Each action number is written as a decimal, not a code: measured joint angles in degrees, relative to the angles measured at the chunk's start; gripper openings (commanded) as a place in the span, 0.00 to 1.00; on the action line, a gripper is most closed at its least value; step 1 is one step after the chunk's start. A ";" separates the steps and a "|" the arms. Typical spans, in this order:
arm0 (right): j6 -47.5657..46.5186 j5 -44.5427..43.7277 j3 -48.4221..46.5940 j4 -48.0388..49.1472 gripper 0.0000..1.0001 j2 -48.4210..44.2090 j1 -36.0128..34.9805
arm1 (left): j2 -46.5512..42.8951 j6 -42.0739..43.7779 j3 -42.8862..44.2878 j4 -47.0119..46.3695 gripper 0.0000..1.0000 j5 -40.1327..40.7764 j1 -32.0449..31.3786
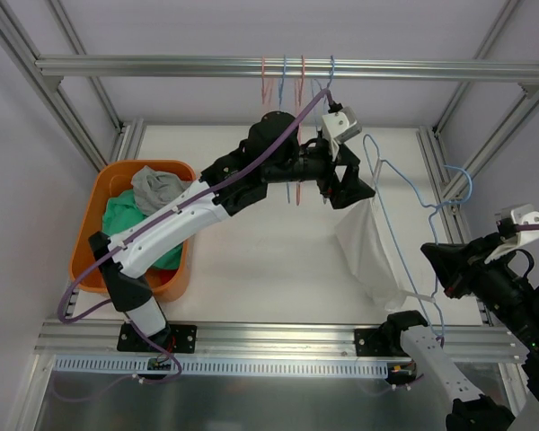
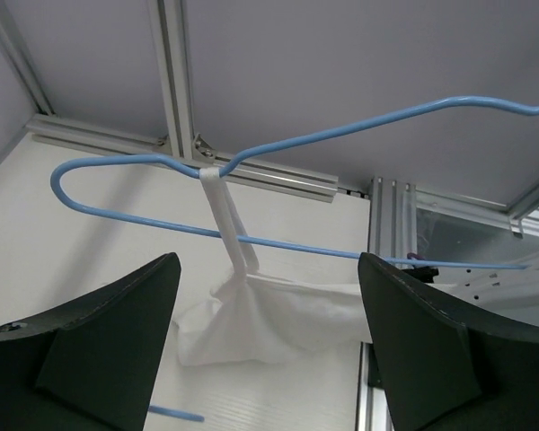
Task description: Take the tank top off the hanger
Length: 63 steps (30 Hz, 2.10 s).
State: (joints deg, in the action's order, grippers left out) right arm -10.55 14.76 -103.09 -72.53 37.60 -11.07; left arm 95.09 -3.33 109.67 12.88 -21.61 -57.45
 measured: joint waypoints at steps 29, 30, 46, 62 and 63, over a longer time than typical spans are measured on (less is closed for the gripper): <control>-0.39 -0.44 -4.37 -1.46 0.00 2.58 -4.11 | 3.93 2.27 1.36 -5.05 0.00 6.23 0.00; -0.46 -0.48 -4.37 -1.46 0.00 2.58 -4.20 | 3.93 2.29 1.36 -5.07 0.00 6.36 0.00; -4.52 2.10 7.87 -1.75 0.00 -4.70 -5.20 | 3.63 0.31 3.21 -4.68 0.00 40.87 -1.33; -3.37 -4.13 11.21 9.51 0.00 -14.45 -5.31 | 0.22 -4.81 0.94 -2.71 0.00 23.58 -1.40; -2.86 -4.13 13.16 12.33 0.00 -15.67 -5.31 | -0.98 -5.27 -0.85 -2.64 0.00 21.42 -1.42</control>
State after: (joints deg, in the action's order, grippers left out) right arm -13.41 10.63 -89.93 -60.20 21.93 -16.38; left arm 94.11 -8.60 108.81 10.24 -0.19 -58.87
